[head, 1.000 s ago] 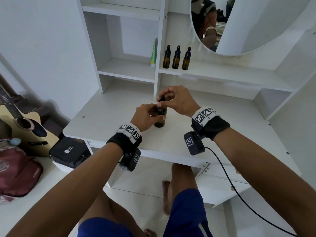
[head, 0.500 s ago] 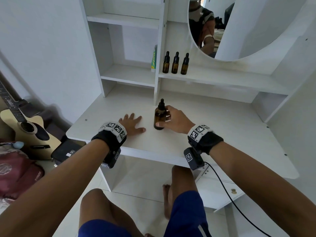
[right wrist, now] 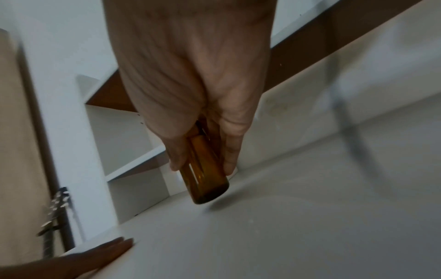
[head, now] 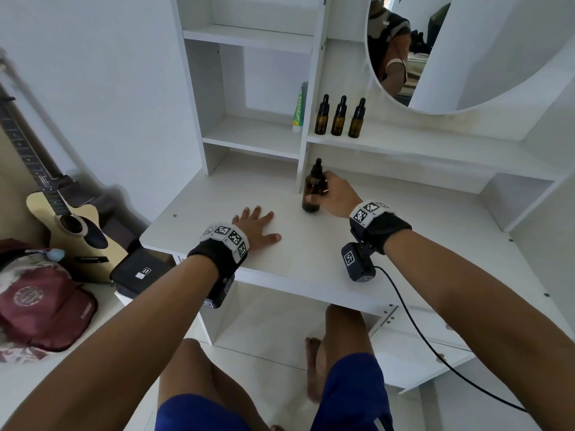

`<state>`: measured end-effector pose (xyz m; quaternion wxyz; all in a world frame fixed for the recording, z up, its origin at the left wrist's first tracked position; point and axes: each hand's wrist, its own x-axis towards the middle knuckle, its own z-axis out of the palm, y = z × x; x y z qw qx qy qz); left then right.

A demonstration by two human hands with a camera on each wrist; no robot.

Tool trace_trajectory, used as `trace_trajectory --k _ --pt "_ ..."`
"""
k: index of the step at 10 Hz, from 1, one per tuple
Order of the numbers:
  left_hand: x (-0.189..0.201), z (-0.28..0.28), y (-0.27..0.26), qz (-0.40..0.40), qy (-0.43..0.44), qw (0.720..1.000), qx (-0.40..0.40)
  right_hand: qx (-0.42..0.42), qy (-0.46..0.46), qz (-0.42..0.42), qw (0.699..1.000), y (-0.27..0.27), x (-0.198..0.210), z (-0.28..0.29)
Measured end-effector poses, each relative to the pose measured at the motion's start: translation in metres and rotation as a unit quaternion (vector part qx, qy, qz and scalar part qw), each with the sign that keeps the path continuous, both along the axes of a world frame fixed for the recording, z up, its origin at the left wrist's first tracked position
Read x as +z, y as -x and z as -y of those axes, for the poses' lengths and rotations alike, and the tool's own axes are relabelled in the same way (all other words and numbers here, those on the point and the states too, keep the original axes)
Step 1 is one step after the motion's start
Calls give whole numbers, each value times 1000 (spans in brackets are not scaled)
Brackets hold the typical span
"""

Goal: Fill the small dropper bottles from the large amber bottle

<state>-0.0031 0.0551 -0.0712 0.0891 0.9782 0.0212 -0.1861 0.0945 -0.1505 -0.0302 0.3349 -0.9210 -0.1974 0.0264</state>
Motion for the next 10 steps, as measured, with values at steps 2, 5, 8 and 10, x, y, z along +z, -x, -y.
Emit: trace_trajectory --k 2,5,8,10 --pt "1 -1 -2 -8 3 1000 0 -55 15 -12 998 -32 -3 -19" --pt "-2 -3 -5 -4 0 1000 -4 -93 29 -15 995 -51 -10 -29" --pt "-4 -4 -7 -5 -4 1000 -5 -94 62 -60 992 -50 -10 -29" --pt "-7 -3 -8 7 1 1000 -3 -84 101 -94 987 -26 -5 -18"
